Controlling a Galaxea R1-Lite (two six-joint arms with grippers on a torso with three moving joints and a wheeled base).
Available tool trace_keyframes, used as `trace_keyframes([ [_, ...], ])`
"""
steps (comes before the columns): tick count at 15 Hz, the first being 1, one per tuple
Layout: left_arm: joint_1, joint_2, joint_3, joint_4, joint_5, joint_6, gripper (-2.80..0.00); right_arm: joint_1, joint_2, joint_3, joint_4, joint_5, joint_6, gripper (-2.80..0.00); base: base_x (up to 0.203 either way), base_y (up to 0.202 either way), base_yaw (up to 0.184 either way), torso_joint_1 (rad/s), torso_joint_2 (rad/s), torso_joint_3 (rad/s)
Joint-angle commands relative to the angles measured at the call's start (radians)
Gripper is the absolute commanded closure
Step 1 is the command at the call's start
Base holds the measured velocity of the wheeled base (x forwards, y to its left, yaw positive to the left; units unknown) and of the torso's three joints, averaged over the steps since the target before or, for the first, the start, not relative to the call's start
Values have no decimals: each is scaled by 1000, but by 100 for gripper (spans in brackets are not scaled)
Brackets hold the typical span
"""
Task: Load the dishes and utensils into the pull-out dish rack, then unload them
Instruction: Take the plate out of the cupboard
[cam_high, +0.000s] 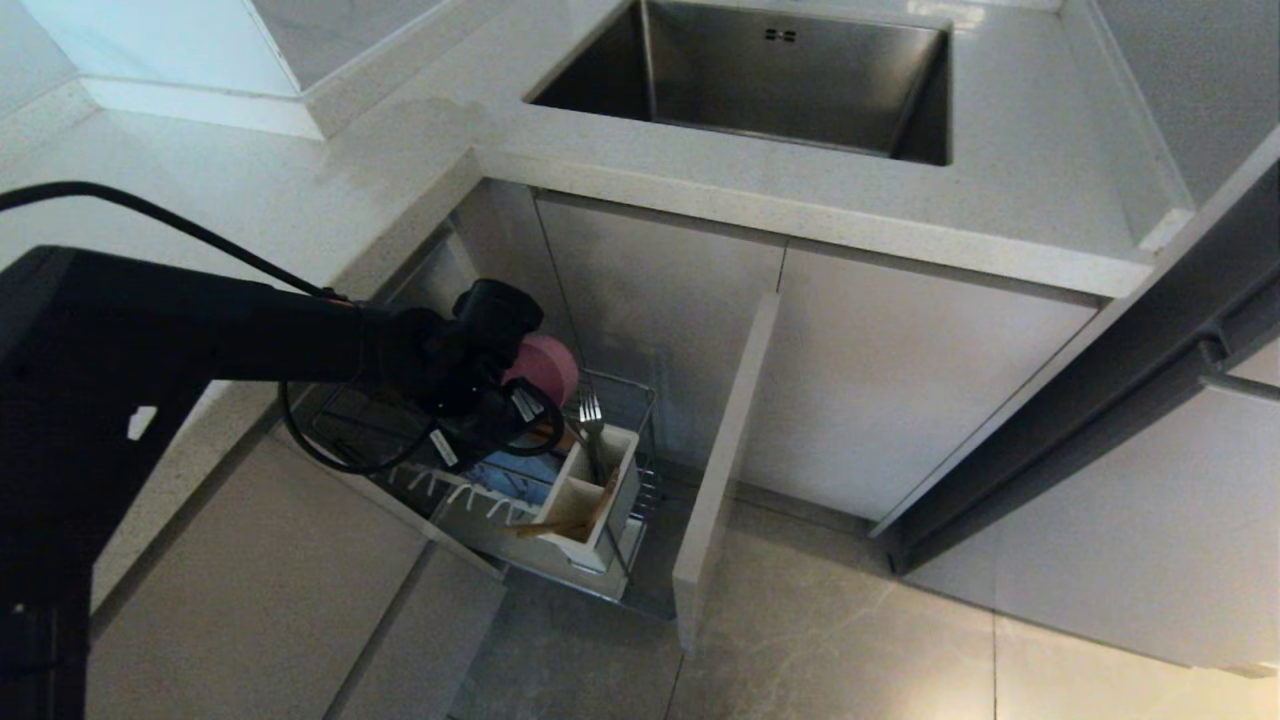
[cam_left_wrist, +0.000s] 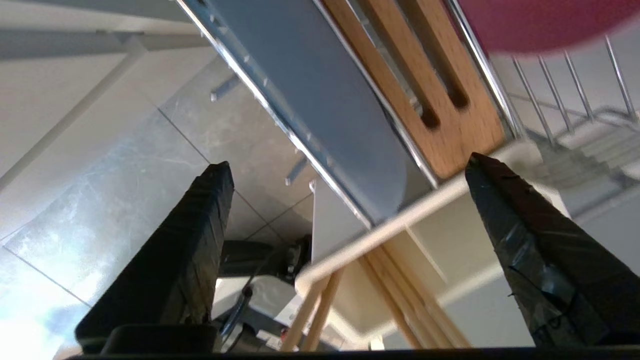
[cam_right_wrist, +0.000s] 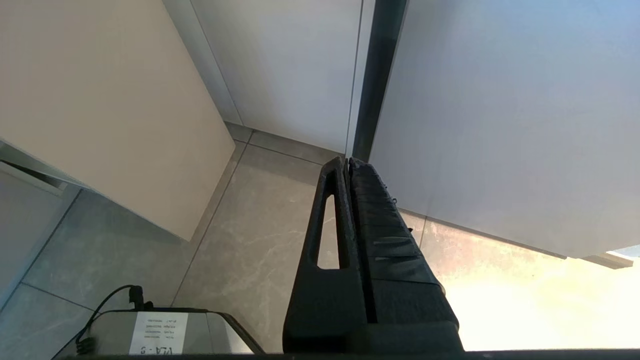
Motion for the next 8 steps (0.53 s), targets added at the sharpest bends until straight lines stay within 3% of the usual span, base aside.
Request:
trace_keyframes([
  [1,6,26,-16,2,2,-5,-280,0,1,0,0,0,0,0,0,0,0,0,0,0],
  [8,31,68,-46,1,10,1,-280,0,1,0,-1,0,0,0,0,0,0,0,0,0],
])
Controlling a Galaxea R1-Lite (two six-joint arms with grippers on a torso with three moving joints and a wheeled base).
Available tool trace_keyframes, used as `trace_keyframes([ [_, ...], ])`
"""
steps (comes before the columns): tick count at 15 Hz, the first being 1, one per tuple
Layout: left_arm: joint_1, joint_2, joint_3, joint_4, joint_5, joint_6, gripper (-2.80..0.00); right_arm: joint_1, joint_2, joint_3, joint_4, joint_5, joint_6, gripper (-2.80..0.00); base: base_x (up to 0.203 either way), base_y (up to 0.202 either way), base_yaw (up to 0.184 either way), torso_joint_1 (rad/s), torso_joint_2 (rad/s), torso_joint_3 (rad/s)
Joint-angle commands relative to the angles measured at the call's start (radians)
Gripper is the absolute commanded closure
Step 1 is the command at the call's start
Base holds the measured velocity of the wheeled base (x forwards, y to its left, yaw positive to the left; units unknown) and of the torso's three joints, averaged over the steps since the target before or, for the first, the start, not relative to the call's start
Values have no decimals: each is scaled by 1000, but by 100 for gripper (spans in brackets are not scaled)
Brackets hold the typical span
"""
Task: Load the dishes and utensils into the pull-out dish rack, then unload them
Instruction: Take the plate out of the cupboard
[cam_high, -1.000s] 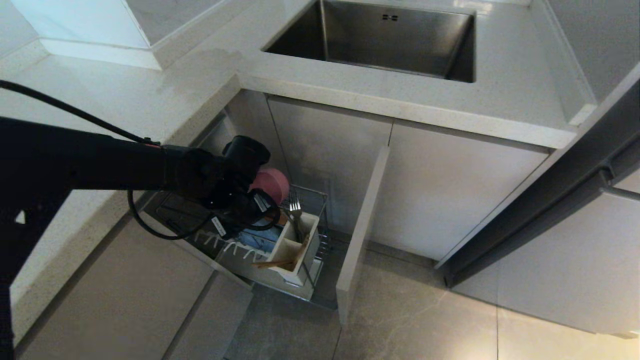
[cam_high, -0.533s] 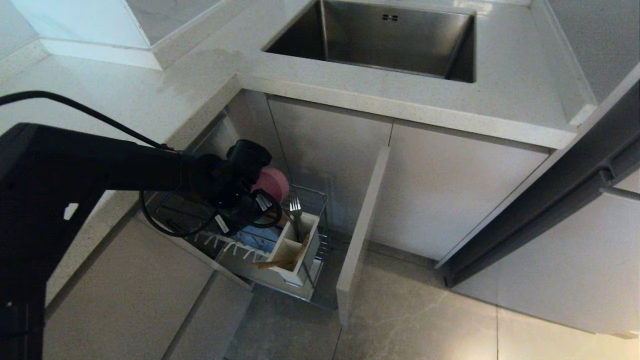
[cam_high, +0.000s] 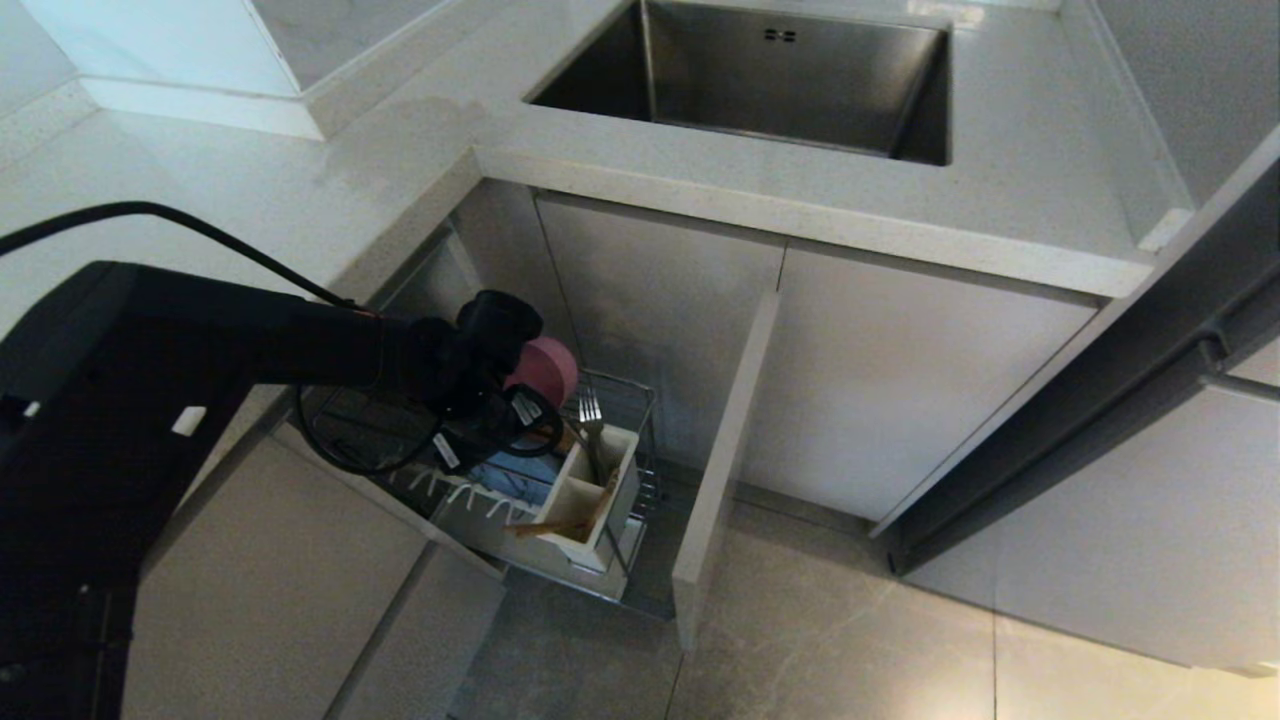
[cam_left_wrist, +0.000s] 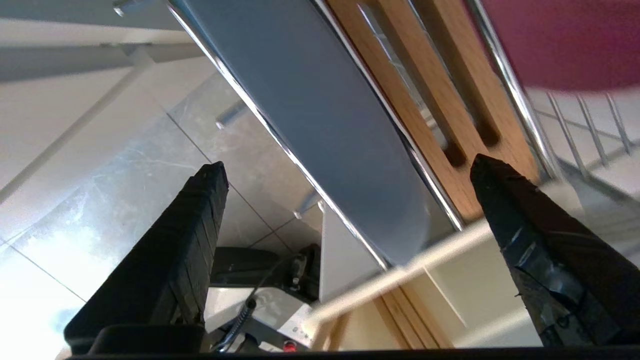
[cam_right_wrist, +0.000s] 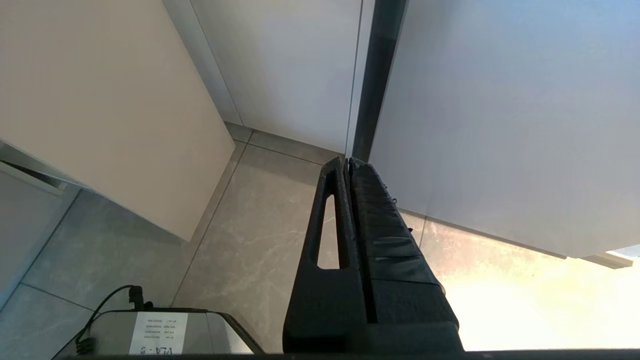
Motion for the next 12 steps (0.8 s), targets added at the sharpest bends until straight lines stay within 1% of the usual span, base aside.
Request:
trace_keyframes([
  [1,2,7,-4,2,2,-5,-280,0,1,0,0,0,0,0,0,0,0,0,0,0],
  [12,16,28,-33,2,4,-3,-280,0,1,0,0,0,0,0,0,0,0,0,0,0],
])
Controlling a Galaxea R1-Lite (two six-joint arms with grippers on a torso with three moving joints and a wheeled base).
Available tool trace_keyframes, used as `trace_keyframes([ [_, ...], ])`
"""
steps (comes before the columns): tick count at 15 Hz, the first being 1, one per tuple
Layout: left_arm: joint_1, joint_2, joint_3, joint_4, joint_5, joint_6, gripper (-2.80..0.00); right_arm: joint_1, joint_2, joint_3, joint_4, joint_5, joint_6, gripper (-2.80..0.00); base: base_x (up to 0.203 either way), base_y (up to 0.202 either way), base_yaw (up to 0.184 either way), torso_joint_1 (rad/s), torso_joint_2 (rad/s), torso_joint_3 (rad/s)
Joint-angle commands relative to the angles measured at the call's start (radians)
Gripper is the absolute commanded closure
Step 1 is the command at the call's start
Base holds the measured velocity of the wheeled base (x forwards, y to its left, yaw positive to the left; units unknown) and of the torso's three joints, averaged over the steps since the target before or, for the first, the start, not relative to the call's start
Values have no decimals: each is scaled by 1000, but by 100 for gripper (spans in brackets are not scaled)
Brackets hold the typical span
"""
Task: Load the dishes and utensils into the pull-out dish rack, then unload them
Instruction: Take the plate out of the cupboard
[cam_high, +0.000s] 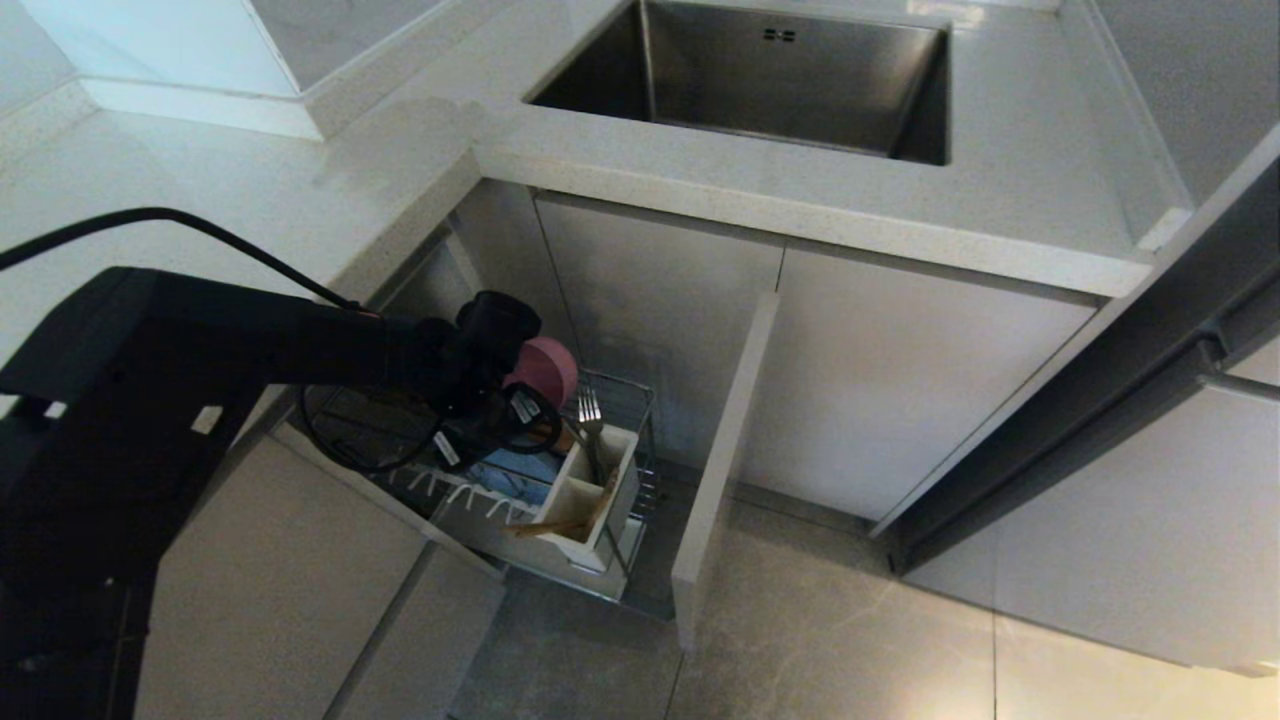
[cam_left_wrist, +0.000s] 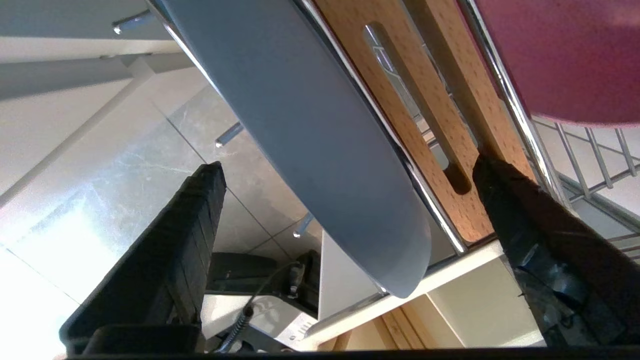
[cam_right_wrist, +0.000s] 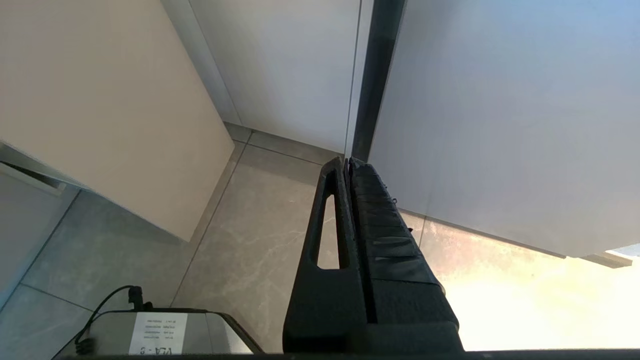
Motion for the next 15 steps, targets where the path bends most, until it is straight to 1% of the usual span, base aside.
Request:
trace_keyframes([
  [1,1,0,-3,4,3,-6,0,0,1,0,0,0,0,0,0,0,0,0,0,0],
  [10,1,-10,-3,5,10,-6,0,0,1,0,0,0,0,0,0,0,0,0,0,0],
  [15,-7,-75,0,7,8,-6,0,0,1,0,0,0,0,0,0,0,0,0,0,0],
])
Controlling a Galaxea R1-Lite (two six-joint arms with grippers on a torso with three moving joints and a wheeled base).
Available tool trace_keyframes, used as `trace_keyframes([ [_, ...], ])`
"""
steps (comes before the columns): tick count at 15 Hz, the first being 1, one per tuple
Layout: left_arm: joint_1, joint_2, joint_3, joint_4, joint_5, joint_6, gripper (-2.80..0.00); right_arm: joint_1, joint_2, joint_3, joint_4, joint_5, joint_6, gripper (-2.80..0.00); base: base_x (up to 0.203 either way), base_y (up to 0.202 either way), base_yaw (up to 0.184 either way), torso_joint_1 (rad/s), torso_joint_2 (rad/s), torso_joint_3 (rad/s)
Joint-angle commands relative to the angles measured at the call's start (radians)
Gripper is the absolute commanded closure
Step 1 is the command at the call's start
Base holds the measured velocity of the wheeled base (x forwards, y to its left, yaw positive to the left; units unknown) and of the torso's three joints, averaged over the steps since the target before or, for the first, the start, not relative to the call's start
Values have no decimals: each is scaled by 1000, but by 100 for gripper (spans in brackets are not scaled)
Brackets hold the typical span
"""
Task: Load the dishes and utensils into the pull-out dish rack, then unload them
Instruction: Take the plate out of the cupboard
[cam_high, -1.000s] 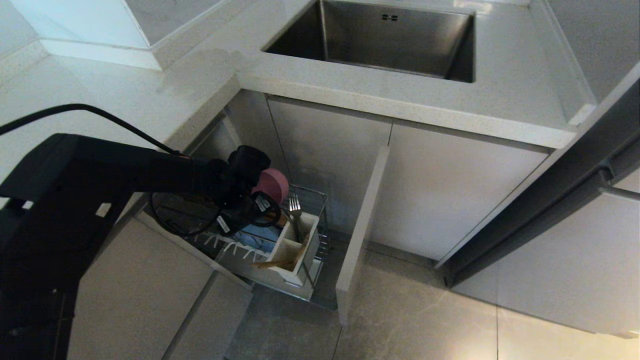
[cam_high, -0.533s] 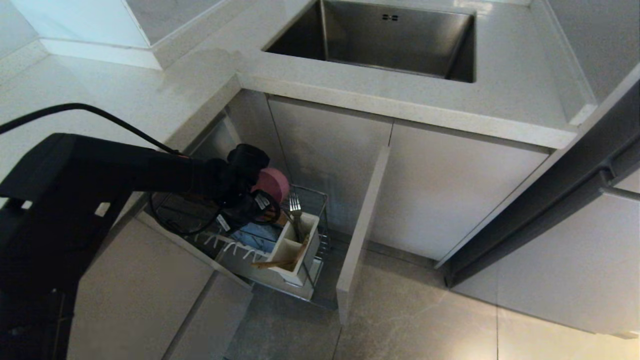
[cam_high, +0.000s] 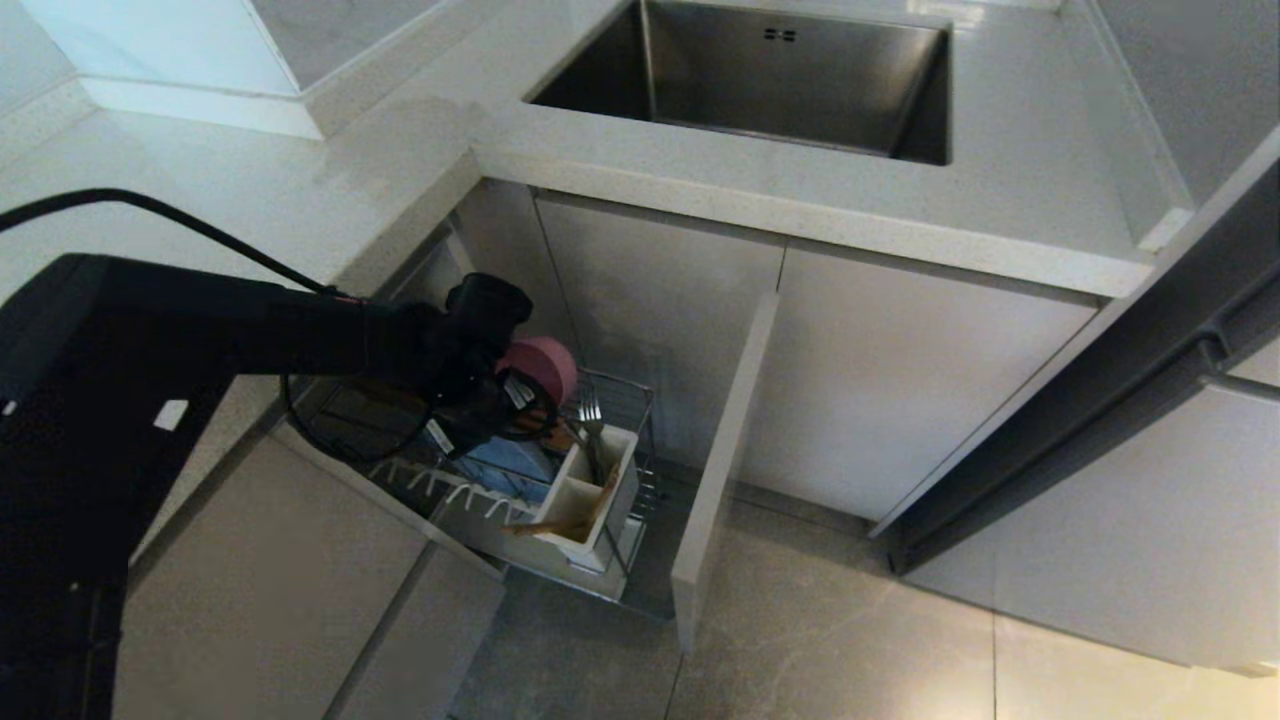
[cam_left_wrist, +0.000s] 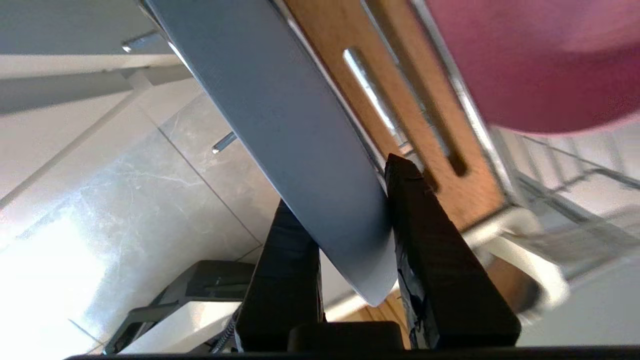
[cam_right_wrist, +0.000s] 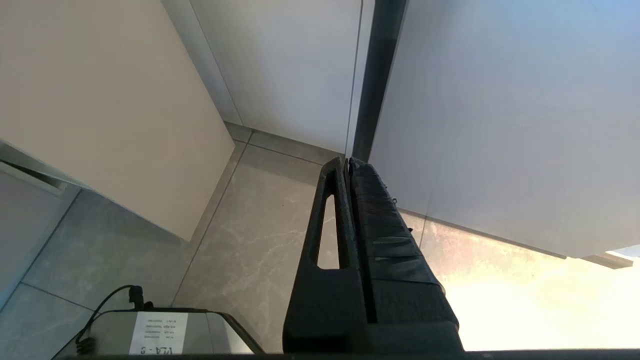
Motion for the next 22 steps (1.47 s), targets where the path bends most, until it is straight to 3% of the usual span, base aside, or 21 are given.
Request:
trace_keyframes([
  [1,-8,-49,0,1,2,-5,0,0,1,0,-1,0,0,0,0,0,0,0,0,0],
  [9,-106,-168,-1,7,-1,-3,0,0,1,0,-2,0,0,0,0,0,0,0,0,0],
  [11,-117,-192,0,7,1,37,0,0,1,0,-1,0,0,0,0,0,0,0,0,0],
  [16,-152,-228,-6,5,1,42,0,0,1,0,-1,0,0,0,0,0,0,0,0,0],
  [22,-261,-274,-10,6,-8,87,0,0,1,0,-1,0,0,0,0,0,0,0,0,0],
])
